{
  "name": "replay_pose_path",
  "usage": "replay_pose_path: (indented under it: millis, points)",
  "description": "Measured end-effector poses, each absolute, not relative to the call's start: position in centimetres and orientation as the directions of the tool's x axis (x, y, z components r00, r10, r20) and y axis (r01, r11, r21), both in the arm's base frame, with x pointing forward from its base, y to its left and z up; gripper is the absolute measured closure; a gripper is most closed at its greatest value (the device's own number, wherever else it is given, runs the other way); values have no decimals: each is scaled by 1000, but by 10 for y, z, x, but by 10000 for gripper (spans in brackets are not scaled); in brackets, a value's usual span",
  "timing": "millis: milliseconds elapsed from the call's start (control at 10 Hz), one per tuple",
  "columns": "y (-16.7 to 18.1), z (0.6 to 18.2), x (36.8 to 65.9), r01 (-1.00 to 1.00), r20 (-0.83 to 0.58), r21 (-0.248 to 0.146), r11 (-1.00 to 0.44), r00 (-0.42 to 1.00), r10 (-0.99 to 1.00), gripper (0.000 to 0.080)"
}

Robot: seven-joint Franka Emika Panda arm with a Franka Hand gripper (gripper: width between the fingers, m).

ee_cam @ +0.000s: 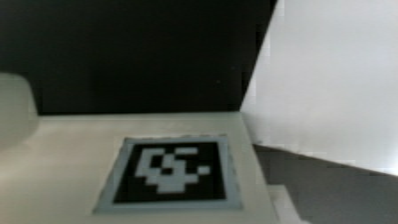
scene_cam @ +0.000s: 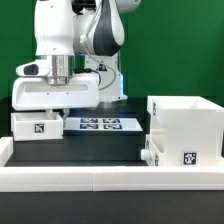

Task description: Assemble drawer

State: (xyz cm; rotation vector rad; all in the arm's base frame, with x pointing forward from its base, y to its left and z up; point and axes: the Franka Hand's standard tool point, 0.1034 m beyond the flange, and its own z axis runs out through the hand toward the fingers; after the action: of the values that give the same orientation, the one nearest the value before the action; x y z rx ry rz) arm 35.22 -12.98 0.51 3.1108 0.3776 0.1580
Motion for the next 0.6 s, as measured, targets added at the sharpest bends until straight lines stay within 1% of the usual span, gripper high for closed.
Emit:
replay_pose_path:
  millis: [100,200,300,400,500,600]
  points:
    - [-128,6,355,243,102,17,-970,964,244,758]
    - [-118,13,363,238,109,15,-971,965,239,758]
    - [-100,24,376,262,123,21,-965,957,263,758]
    - [-84,33,386,275,127,18,-961,953,275,758]
    - [-74,41,396,287,127,12,-958,950,286,758]
    - [-64,47,407,303,139,16,-953,943,302,757]
